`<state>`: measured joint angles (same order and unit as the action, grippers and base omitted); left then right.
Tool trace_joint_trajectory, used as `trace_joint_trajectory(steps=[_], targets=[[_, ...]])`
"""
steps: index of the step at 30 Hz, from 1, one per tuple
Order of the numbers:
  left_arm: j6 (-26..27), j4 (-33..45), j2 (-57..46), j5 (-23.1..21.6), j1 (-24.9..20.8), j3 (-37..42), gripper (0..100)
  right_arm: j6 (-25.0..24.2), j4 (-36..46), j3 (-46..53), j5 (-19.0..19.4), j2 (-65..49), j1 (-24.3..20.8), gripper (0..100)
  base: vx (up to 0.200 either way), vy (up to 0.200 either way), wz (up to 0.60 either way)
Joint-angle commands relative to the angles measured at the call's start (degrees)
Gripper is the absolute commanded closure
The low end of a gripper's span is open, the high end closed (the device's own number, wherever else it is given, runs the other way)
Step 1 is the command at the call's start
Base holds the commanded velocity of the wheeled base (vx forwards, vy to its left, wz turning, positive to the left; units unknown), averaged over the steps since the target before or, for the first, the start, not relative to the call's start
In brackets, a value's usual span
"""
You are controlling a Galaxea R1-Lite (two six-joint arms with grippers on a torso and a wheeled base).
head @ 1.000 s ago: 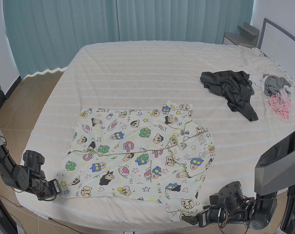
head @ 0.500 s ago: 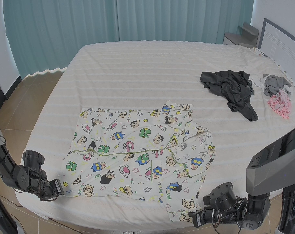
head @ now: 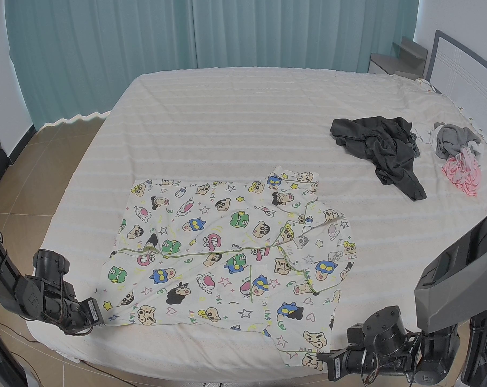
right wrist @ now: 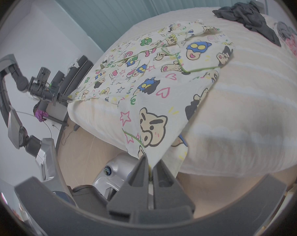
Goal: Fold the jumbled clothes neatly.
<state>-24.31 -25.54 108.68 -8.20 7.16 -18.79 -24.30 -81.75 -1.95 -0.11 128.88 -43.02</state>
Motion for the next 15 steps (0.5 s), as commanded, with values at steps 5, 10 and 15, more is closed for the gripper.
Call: trace_joint_trajectory(steps=[5,10,15], targets=[[0.3,0.0,-3.0,0.2,-0.3,2.9,100,-2.8,4.8,2.0,-0.2,-5.0,-4.5,100,0.0,0.0,0.0],[0.4,0.1,-4.2,0.4,-0.3,4.4,100,-3.0,12.8,2.0,-0.3,-11.0,-6.0,100,0.0,0.0,0.0],[0.5,0.1,-5.1,0.9,-0.4,4.5,100,-5.2,17.3,2.0,-1.7,-15.2,-6.1,100,0.0,0.0,0.0]])
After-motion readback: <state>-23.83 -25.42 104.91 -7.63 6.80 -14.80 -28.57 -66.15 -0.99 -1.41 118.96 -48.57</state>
